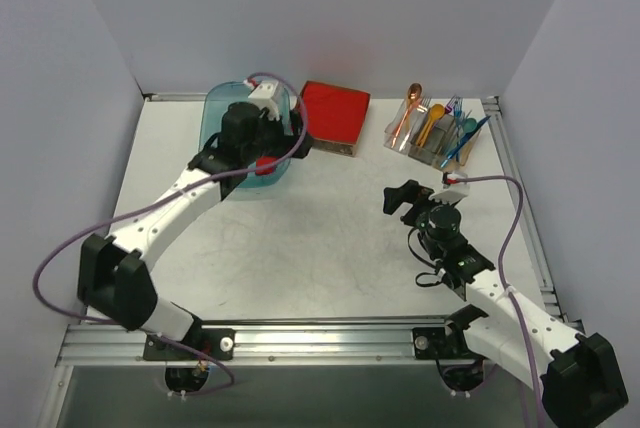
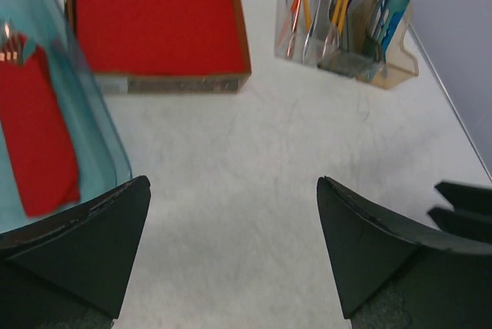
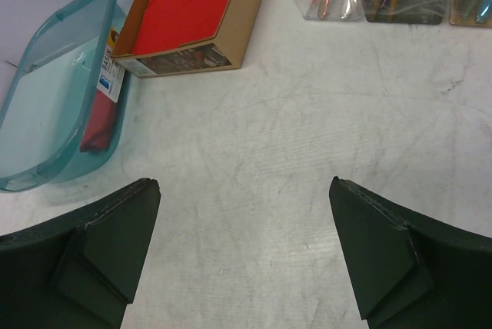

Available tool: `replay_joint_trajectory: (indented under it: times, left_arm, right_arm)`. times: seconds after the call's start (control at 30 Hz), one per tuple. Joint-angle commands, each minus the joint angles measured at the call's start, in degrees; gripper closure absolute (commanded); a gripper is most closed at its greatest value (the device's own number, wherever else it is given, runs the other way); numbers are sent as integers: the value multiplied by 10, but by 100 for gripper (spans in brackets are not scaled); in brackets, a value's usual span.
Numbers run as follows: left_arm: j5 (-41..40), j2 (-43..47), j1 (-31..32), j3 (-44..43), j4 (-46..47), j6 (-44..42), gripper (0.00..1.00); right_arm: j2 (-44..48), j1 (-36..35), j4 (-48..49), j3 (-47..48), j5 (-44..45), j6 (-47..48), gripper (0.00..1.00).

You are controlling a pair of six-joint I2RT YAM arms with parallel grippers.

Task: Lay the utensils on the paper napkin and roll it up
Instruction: Pick up the napkin from the container.

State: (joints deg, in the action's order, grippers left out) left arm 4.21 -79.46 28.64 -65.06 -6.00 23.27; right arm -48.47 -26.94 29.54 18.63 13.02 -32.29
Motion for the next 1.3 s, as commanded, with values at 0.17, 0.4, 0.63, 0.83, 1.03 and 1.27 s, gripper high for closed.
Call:
replay_joint_trajectory:
  times: [0.17,0.4,0.63,0.83,1.03,1.27]
  left_arm:
    - [-9,-322,8,-387,-125,-114,6]
    - [-22,-490,11,-575,-167,-177,13]
    - [-60,-675,15,-851,-321,-208,13]
    - [-57,-735,9,-897,-340,-186,13]
    - [-49,-763,9,-925,-379,-169,17]
    - [-51,-787,7,-932,-398,-164,19]
  right_arm:
    - [57,7,4,-12,10,-6,2]
    - [86,10,0,-17,11,-1,2]
    - [74,12,2,-12,4,0,2]
    - [80,14,0,-15,8,-2,2]
    - [84,15,-4,-16,14,-3,3]
    - [88,15,-10,-16,18,-3,3]
